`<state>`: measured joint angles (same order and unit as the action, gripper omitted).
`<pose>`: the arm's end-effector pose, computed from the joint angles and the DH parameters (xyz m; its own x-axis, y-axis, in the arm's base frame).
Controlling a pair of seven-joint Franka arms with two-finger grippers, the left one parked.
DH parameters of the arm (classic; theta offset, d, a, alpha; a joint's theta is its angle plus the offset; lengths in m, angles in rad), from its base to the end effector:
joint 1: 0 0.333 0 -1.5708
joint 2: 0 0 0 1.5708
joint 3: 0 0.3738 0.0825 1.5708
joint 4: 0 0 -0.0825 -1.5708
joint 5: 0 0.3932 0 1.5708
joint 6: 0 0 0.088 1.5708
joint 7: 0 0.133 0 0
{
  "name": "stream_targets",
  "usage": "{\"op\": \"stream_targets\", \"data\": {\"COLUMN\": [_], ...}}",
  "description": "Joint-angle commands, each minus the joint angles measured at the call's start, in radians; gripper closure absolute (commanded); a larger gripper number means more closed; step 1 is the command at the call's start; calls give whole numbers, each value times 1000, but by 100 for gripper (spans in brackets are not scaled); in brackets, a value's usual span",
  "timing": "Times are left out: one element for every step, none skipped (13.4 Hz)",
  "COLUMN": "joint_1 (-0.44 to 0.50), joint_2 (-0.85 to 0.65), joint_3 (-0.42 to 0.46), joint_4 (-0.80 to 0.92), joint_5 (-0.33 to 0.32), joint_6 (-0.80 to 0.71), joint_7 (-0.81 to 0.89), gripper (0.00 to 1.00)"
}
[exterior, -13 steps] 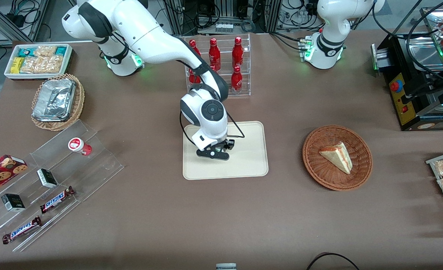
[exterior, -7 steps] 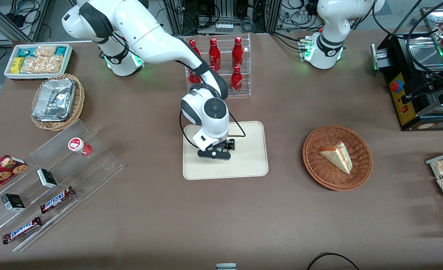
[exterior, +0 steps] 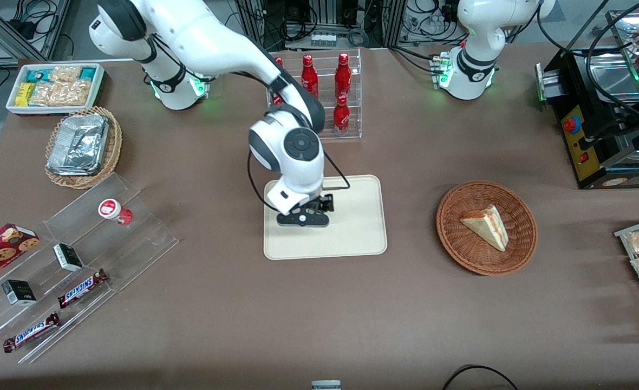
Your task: Place green gum on tray
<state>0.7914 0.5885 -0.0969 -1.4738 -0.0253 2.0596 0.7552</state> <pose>0.5684 0.4882 0.3538 0.9982 -0.0311 0.0511 -0.0340 -0.9978 0.0562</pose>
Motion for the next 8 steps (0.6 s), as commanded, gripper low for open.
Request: {"op": "stream_targets", "data": {"joint_1": [-81,-113,-151,-190,-230,-266,-306,-348], "joint_2": [-114,-156,-189,-219,-243,-266,-288,-311], "joint_3": [10,8,8,8,9,10,8,8], "joint_4": [-72,-112,-138,-144,-145,-145,-145,-145], "joint_5": [27,48,51,53,56,56,71,88], "joint_6": [-70,-76,-91,-132,-174,-206,-246,-278], "joint_7": [-149,-231,-299,-371,-442,-502,-561,-592], "gripper": [0,0,0,0,0,0,0,0]}}
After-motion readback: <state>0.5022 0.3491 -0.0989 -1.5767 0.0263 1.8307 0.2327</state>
